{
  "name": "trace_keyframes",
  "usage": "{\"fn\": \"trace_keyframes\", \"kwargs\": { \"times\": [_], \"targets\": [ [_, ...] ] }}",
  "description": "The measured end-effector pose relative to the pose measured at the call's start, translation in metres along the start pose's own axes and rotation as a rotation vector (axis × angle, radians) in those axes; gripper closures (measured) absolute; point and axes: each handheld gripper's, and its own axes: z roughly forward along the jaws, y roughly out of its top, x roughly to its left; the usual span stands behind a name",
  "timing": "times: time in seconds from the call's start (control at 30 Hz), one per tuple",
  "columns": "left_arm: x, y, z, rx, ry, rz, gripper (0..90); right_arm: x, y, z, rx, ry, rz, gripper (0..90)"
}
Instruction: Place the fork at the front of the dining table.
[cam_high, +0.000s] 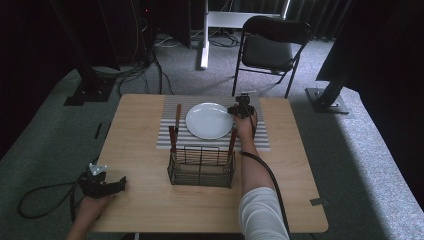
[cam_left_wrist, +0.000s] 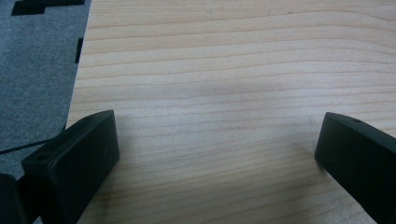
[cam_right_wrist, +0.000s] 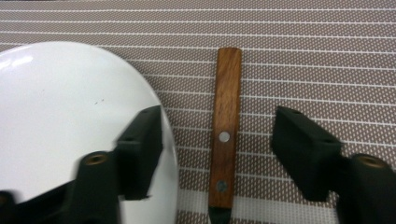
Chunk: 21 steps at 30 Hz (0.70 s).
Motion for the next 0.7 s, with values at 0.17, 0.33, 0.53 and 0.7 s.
{"fn": "trace_keyframes", "kwargs": {
  "times": [0.17, 0.33, 0.53, 0.7],
  "targets": [
    [0.0, 0.0, 0.0, 0.0, 0.0, 0.0, 0.0, 0.004, -0.004, -0.002, 0.021, 0.003, -0.031, 15.8],
    [0.0, 0.0, 0.0, 0.001, 0.0, 0.001, 0.0, 0.006, -0.006, -0.008, -0.003, 0.025, -0.035, 15.8],
    [0.0, 0.0, 0.0, 0.001, 0.0, 0.001, 0.0, 0.008, -0.013, -0.017, -0.021, 0.07, -0.055, 16.1],
    [0.0, 0.0, 0.0, 0.001, 0.0, 0.001, 0.0, 0.003, -0.021, -0.028, -0.036, 0.079, -0.042, 16.4]
  ]
}}
